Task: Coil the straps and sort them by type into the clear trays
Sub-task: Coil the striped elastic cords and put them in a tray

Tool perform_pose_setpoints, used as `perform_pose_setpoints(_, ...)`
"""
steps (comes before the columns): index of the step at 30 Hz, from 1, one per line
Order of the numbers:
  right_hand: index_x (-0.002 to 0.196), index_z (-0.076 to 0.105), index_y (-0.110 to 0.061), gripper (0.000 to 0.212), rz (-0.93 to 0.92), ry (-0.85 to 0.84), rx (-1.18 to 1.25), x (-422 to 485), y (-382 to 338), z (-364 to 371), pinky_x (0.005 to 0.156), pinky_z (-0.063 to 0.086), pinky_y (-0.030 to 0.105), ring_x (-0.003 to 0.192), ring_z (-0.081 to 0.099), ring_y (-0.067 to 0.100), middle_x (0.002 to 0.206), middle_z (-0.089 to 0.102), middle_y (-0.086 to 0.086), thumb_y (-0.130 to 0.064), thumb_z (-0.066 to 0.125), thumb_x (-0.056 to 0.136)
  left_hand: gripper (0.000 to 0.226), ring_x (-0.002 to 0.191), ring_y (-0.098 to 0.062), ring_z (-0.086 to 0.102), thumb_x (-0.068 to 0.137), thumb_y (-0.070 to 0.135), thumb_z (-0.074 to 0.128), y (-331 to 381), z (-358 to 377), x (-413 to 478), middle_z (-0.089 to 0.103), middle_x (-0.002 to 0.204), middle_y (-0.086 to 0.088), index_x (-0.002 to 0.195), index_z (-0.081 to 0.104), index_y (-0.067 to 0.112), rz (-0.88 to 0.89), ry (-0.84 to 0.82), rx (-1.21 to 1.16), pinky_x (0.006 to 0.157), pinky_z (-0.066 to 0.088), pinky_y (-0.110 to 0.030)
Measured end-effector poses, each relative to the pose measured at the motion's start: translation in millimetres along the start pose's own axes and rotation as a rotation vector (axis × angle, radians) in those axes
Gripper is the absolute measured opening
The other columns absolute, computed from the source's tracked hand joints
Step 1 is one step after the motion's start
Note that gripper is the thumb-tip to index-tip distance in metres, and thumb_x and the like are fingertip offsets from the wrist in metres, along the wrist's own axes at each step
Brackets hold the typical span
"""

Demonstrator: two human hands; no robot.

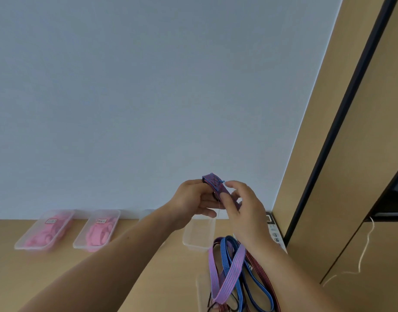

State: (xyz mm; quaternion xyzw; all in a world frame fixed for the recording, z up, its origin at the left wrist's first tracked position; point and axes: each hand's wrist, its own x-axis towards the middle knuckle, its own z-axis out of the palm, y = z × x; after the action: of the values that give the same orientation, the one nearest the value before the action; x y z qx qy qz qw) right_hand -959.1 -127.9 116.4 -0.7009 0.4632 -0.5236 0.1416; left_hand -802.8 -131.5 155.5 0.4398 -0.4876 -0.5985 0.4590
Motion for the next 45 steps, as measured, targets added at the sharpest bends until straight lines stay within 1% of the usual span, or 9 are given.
perform_pose_setpoints(4, 0.109, 0.071, -0.017, 0.032, -0.351, 0.017, -0.312, -3.5, 4.7, -0.8, 0.050, 0.050, 0.029, 0.062, 0.061, 0.016, 0.092, 0.060, -0.001, -0.029, 0.077, 0.080, 0.031, 0.083, -0.032, 0.074, 0.088, 0.008, 0.045, 3.3, -3.0, 1.4, 0.075, 0.096, -0.022, 0.107, 0.069, 0.004, -0.025, 0.041, -0.013, 0.068, 0.059, -0.036)
perform_pose_setpoints(9, 0.090, 0.070, -0.015, 0.006, -0.233, 0.029, -0.339, -0.9, 5.1, -1.8, 0.052, 0.050, 0.033, 0.062, 0.065, 0.021, 0.077, 0.067, -0.003, -0.020, 0.073, 0.087, 0.054, 0.099, -0.034, 0.072, 0.077, 0.032, 0.046, 2.4, -9.5, -1.5, 0.074, 0.103, -0.022, 0.123, 0.058, 0.006, -0.107, -0.072, 0.008, 0.082, 0.052, -0.038)
perform_pose_setpoints(14, 0.086, 0.069, -0.015, 0.015, 0.444, -0.051, 0.545, 7.1, -4.6, -2.7, 0.048, 0.038, 0.020, 0.055, 0.063, 0.012, 0.073, 0.073, 0.000, -0.018, 0.059, 0.096, 0.045, 0.104, -0.025, 0.069, 0.082, 0.041, 0.060, 0.1, -14.5, -3.8, 0.074, 0.110, -0.006, 0.119, 0.066, 0.015, 0.008, -0.020, 0.032, 0.080, 0.052, -0.036)
perform_pose_setpoints(20, 0.085, 0.071, -0.007, 0.028, 0.579, -0.231, 0.982, 2.4, -20.0, 2.9, 0.046, 0.039, 0.023, 0.057, 0.061, 0.019, 0.071, 0.067, 0.011, -0.030, 0.057, 0.092, 0.044, 0.105, -0.022, 0.068, 0.089, 0.037, 0.060, 5.1, -0.4, -3.8, 0.069, 0.124, -0.004, 0.126, 0.060, 0.013, 0.168, -0.086, -0.172, 0.077, 0.053, -0.034)
perform_pose_setpoints(26, 0.066, 0.063, -0.011, 0.040, 0.503, -0.175, 0.778, -0.5, -27.1, 5.8, 0.045, 0.036, 0.024, 0.047, 0.050, 0.016, 0.059, 0.060, 0.009, -0.028, 0.053, 0.100, 0.031, 0.102, -0.033, 0.071, 0.103, 0.020, 0.039, 5.7, 10.6, -3.2, 0.073, 0.112, -0.014, 0.124, 0.054, 0.002, 0.218, 0.013, -0.249, 0.075, 0.056, -0.037)
perform_pose_setpoints(30, 0.073, 0.057, -0.002, 0.042, 0.419, -0.152, 0.582, -7.4, -25.6, 9.7, 0.043, 0.036, 0.022, 0.042, 0.042, 0.015, 0.047, 0.051, 0.004, -0.033, 0.052, 0.100, 0.030, 0.095, -0.030, 0.073, 0.105, 0.015, 0.031, 5.8, 15.3, -1.6, 0.075, 0.105, -0.013, 0.116, 0.055, 0.001, 0.240, 0.080, -0.245, 0.066, 0.047, -0.037)
perform_pose_setpoints(34, 0.078, 0.061, -0.020, 0.029, 0.350, -0.211, 0.529, -5.5, -26.9, 7.8, 0.046, 0.042, 0.028, 0.043, 0.051, 0.018, 0.049, 0.059, 0.008, -0.028, 0.047, 0.102, 0.029, 0.100, -0.032, 0.072, 0.107, 0.018, 0.031, 3.4, 17.3, -1.2, 0.074, 0.111, -0.013, 0.115, 0.055, 0.002, 0.220, 0.058, -0.273, 0.079, 0.056, -0.039)
perform_pose_setpoints(39, 0.086, 0.067, -0.005, 0.023, 0.398, -0.191, 0.613, 4.4, -34.0, 7.7, 0.054, 0.049, 0.029, 0.058, 0.065, 0.022, 0.070, 0.070, 0.009, -0.018, 0.054, 0.100, 0.029, 0.100, -0.029, 0.072, 0.107, 0.026, 0.032, 4.6, 14.2, 1.3, 0.073, 0.116, -0.008, 0.115, 0.054, 0.008, 0.199, 0.039, -0.229, 0.047, 0.045, -0.026)
perform_pose_setpoints(45, 0.059, 0.056, -0.012, 0.040, 0.433, -0.100, 0.516, -1.0, -34.6, 13.9, 0.045, 0.032, 0.023, 0.042, 0.040, 0.013, 0.050, 0.053, 0.001, -0.026, 0.059, 0.097, 0.028, 0.097, -0.029, 0.072, 0.108, 0.021, 0.033, 0.0, 9.5, 1.2, 0.073, 0.112, -0.010, 0.117, 0.056, 0.006, 0.234, 0.034, -0.223, 0.077, 0.057, -0.037)
